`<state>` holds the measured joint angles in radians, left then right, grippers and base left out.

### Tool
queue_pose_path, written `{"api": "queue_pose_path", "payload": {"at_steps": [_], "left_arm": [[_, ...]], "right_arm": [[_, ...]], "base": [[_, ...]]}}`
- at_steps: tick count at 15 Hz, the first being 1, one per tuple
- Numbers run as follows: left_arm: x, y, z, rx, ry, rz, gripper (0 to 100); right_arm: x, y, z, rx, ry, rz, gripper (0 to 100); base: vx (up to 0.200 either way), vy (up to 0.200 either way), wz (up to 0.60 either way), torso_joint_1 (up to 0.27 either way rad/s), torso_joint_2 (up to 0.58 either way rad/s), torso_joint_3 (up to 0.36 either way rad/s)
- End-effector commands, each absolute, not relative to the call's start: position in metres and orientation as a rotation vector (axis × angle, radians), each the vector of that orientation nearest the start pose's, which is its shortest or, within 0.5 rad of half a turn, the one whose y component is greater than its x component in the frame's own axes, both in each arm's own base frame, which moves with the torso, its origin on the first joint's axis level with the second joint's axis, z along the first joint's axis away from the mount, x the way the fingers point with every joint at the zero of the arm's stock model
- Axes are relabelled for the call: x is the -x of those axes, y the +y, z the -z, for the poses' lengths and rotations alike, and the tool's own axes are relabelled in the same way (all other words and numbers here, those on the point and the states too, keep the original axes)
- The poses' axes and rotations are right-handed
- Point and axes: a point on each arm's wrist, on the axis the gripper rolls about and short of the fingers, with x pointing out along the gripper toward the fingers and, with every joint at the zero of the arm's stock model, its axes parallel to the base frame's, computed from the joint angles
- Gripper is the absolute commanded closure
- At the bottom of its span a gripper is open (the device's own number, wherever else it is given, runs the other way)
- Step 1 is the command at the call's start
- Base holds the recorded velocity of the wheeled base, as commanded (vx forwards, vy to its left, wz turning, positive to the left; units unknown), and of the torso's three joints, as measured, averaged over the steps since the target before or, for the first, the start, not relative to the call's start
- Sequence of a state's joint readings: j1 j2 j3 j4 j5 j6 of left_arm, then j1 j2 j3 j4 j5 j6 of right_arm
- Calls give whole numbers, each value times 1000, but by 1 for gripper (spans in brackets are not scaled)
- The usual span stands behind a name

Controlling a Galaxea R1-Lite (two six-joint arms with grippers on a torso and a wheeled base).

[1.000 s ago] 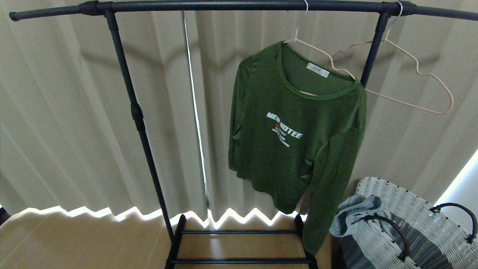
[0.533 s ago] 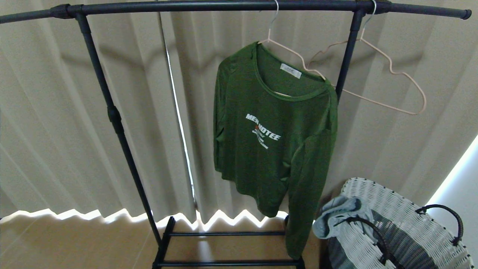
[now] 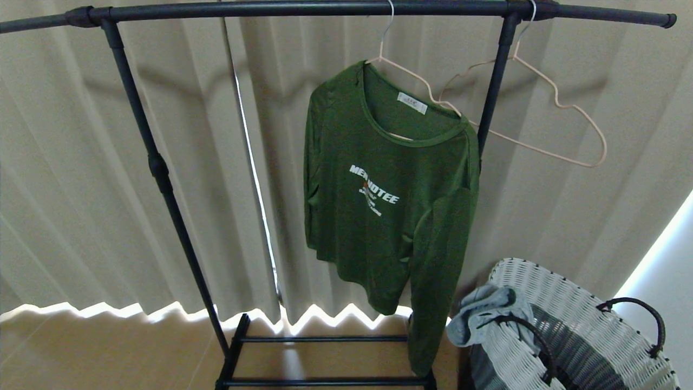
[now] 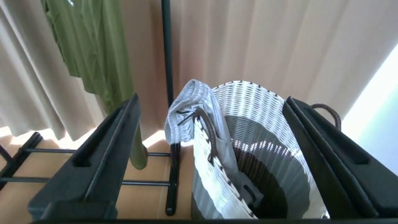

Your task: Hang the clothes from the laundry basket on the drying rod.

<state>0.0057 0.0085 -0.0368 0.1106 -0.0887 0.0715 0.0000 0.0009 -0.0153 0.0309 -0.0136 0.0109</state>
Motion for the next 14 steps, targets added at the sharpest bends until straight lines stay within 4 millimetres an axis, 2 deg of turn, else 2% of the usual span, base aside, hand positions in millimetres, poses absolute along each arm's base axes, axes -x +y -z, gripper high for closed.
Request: {"api": "queue_pose_path", "payload": {"at_steps": [1,10,14], "left_arm": [[25,-2,-75,-68,80,86,0],[25,-2,-75,-70,80,87,0],[25,-2,-75,-69,80,89,0]], "right_arm": [[24,0,-77,-11,15,14,0],[24,0,-76,31,19,7,0],[24,1,-77,32,20,-25,0]], "base": [[200,0,0,2,7,7],[200,0,0,3,3,3],[0,0,0,0,0,0]]}}
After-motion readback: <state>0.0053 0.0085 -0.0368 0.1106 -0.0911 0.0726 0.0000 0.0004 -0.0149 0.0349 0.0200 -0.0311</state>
